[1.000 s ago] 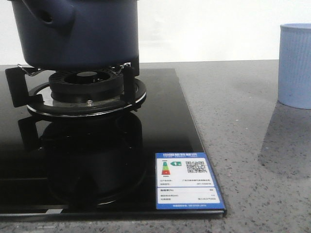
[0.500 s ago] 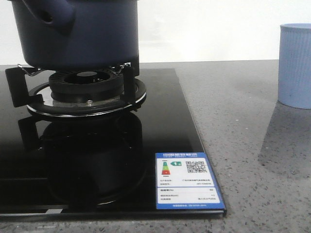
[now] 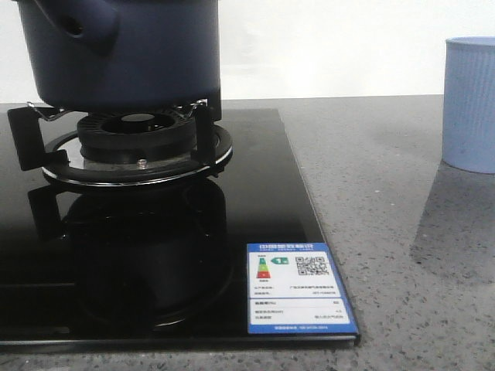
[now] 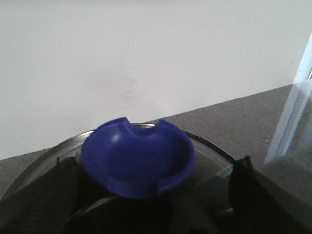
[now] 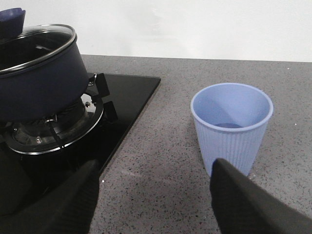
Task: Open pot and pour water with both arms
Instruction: 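Move the left gripper down onto the blue lid knob and close it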
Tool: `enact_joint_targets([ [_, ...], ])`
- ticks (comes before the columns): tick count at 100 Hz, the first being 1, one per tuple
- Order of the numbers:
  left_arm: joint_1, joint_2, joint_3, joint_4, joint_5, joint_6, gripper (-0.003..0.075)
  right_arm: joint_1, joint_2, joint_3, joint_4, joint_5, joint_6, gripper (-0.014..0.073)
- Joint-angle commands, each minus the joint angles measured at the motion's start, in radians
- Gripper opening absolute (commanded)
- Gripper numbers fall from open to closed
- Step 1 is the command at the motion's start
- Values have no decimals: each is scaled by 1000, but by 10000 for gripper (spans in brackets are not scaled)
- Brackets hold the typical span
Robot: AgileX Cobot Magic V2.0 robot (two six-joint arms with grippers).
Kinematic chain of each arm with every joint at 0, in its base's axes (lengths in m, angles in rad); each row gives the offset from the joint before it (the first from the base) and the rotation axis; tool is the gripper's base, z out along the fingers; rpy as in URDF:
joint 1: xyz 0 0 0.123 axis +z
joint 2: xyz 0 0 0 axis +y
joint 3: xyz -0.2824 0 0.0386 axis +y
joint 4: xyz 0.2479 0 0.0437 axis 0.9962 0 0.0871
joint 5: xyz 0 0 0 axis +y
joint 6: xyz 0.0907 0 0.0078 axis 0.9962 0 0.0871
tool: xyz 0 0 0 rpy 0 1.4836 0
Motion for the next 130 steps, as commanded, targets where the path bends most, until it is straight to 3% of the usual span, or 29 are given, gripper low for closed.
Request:
enact_joint_targets([
  [1, -5, -16, -39, 1, -108, -1, 572, 0, 16, -35, 15, -53, -15, 442],
  [84, -5, 97, -101, 1, -127, -1, 566, 0, 16, -35, 15, -40, -15, 442],
  [113, -5, 95, -101, 1, -127, -1, 398, 0, 16, -35, 15, -40, -15, 442],
  [130, -5, 82, -101, 1, -133, -1, 372, 0, 16, -35, 15, -40, -15, 442],
])
